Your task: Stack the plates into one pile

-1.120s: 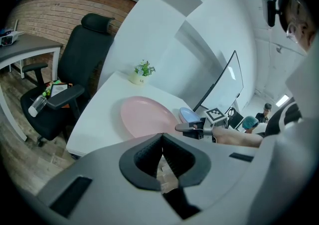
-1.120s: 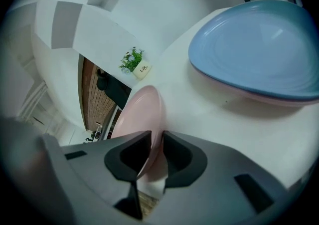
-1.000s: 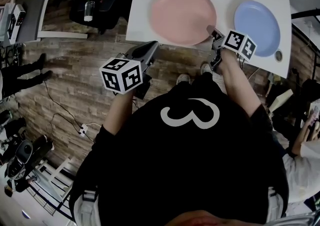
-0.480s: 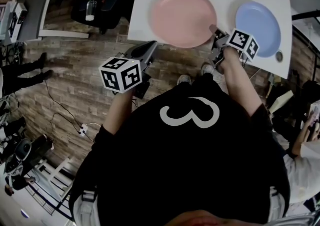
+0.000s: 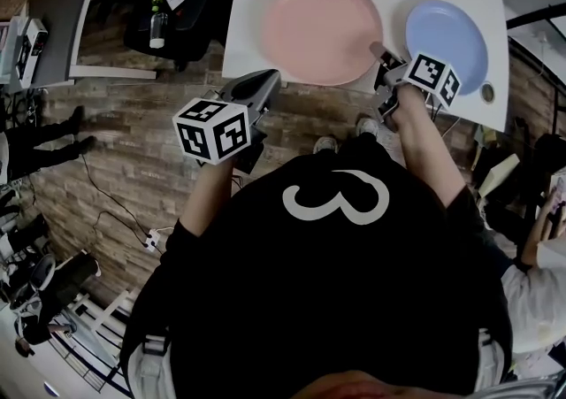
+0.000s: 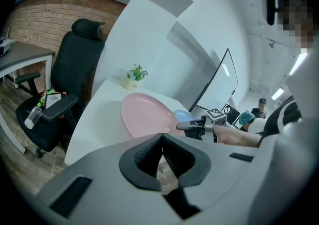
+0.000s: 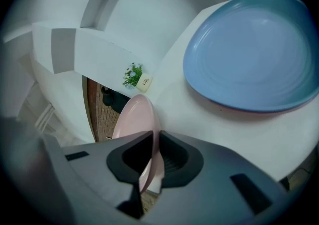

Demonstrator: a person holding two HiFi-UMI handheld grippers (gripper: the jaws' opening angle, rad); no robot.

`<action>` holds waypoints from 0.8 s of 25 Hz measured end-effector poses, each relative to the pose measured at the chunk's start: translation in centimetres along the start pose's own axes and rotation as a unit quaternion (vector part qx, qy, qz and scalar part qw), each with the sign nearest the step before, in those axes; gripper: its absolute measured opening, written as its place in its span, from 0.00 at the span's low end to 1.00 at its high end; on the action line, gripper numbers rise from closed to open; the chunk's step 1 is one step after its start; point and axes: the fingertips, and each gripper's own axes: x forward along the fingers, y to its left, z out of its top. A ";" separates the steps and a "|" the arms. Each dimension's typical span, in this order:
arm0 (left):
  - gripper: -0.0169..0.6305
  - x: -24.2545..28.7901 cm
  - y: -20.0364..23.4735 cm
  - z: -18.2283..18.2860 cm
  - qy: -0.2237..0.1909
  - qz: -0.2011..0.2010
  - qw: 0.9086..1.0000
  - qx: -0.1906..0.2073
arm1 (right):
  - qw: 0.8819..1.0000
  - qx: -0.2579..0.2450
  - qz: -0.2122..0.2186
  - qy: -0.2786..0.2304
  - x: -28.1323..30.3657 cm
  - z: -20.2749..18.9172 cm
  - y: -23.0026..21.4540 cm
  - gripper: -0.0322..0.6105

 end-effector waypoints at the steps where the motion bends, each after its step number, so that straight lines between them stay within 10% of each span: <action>1: 0.05 0.0 -0.3 0.3 -0.001 -0.003 1.000 0.003 | 1.000 -0.001 0.002 -0.004 -0.2 0.3 0.1 0.13; 20: 0.05 2.1 -6.1 5.1 -0.008 -0.053 0.997 0.062 | 0.997 0.024 0.021 -0.064 -5.8 6.4 0.4 0.13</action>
